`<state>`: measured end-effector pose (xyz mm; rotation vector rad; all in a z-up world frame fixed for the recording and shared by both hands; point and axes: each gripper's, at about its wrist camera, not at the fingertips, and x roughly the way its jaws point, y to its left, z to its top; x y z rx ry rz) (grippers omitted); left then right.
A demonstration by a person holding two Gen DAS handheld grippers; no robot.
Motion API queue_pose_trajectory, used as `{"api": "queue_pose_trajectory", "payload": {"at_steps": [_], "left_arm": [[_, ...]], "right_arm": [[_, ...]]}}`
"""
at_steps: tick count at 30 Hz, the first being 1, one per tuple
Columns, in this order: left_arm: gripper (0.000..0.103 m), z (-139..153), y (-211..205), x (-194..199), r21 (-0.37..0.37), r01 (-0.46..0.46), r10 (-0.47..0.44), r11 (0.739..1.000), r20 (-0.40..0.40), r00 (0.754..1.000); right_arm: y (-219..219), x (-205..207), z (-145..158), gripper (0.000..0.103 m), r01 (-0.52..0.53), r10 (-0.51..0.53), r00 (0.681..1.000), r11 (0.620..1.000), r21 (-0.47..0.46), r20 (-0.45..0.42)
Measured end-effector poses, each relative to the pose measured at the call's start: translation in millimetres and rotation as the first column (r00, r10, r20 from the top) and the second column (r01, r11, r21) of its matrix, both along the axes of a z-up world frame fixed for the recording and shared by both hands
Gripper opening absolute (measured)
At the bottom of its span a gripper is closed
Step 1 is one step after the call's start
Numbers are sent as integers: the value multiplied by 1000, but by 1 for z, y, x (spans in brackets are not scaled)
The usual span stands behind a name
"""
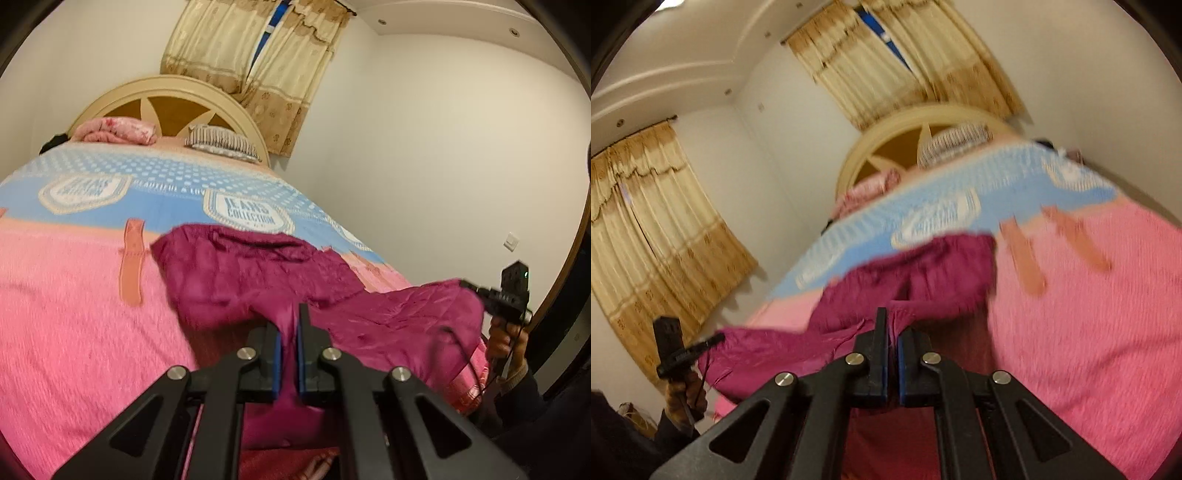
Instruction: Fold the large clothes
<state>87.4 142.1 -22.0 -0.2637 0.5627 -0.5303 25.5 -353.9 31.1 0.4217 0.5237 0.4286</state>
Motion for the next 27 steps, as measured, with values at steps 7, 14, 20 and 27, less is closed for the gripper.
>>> {"api": "queue_pose_trajectory", "payload": {"at_steps": [7,14,20,27], "left_arm": [[7,-10,-10,67,74,-59,56,996,45,997],[15,-11,-14,127,183,-158,135,970,131,982],[20,-21,-36,162,332,-264,208,906,193,959],[103,-15,-35,153,341,-373,281,863,289,915]], "right_arm": [[14,91,12,2,60,-60,998,998,-11,9],[28,185,12,2,127,-127,992,991,-31,-2],[32,250,-14,2,196,-200,978,978,-70,-64],[32,298,-54,2,216,-229,963,971,-102,-143]]}}
